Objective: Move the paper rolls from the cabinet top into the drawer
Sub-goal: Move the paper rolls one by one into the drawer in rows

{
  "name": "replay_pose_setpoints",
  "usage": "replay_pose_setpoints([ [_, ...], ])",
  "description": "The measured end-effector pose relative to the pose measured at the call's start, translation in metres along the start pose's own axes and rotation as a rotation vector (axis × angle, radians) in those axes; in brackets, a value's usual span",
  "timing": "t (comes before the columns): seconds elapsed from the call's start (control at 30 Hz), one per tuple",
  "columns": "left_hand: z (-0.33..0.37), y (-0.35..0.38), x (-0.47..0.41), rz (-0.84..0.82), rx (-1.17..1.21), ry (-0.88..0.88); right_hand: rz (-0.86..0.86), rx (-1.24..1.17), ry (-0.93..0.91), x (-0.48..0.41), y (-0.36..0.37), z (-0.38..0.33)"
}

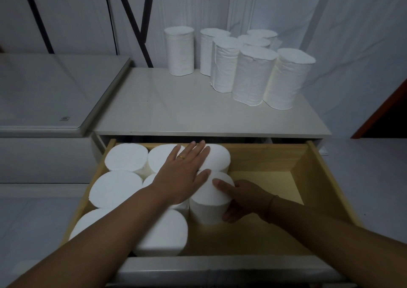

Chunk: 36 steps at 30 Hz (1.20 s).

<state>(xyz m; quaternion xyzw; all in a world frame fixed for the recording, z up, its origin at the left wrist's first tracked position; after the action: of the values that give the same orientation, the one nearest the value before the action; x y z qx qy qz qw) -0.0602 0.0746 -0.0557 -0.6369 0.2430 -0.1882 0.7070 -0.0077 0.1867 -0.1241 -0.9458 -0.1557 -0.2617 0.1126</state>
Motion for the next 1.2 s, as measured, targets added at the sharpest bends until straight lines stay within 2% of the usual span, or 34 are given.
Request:
replay_pose_setpoints([
  [0.1, 0.001, -0.001, 0.0, 0.002, 0.027, 0.016, -0.052, 0.134, 0.056, 0.004, 0.0, -0.002],
  [0.23, -0.005, -0.019, -0.002, 0.066, 0.064, 0.037, -0.062, 0.541, 0.161, 0.01, -0.021, -0.028],
  [0.3, -0.015, -0.034, -0.004, 0.125, 0.073, 0.018, 0.043, 0.731, 0.067, 0.01, -0.039, -0.074],
  [0.37, -0.03, -0.053, -0.009, 0.203, 0.121, -0.035, 0.232, 0.825, -0.15, 0.008, -0.054, -0.133],
  [0.47, -0.057, -0.08, -0.023, 0.297, 0.136, -0.11, 0.459, 0.543, -0.437, -0.001, -0.07, -0.196],
  [0.53, -0.08, -0.089, -0.036, 0.318, 0.124, -0.164, 0.506, 0.352, -0.517, -0.023, -0.073, -0.218],
  [0.63, -0.119, -0.088, -0.058, 0.283, 0.113, -0.273, 0.503, 0.193, -0.571, -0.068, -0.069, -0.242],
  [0.9, -0.181, -0.039, -0.11, 0.043, 0.124, -0.388, 0.645, 0.164, -0.617, -0.174, -0.074, -0.302],
  [1.03, -0.192, -0.03, -0.125, 0.017, 0.073, -0.381, 0.718, 0.145, -0.608, -0.213, -0.085, -0.319],
  [1.2, -0.19, -0.029, -0.124, 0.066, 0.033, -0.366, 0.813, 0.102, -0.617, -0.246, -0.097, -0.33],
])
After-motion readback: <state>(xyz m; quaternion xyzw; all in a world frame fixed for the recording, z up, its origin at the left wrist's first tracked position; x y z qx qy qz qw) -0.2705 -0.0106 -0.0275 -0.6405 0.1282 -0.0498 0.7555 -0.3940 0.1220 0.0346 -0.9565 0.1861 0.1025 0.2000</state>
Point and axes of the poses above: each hand's wrist, its own x-axis away from the middle knuckle, its own y-axis out of the palm, z = x × y, the point moved 10 cm from there along -x, towards the middle knuckle, and after that the axes turned 3 degrees about -x, right-handed, at the moved point
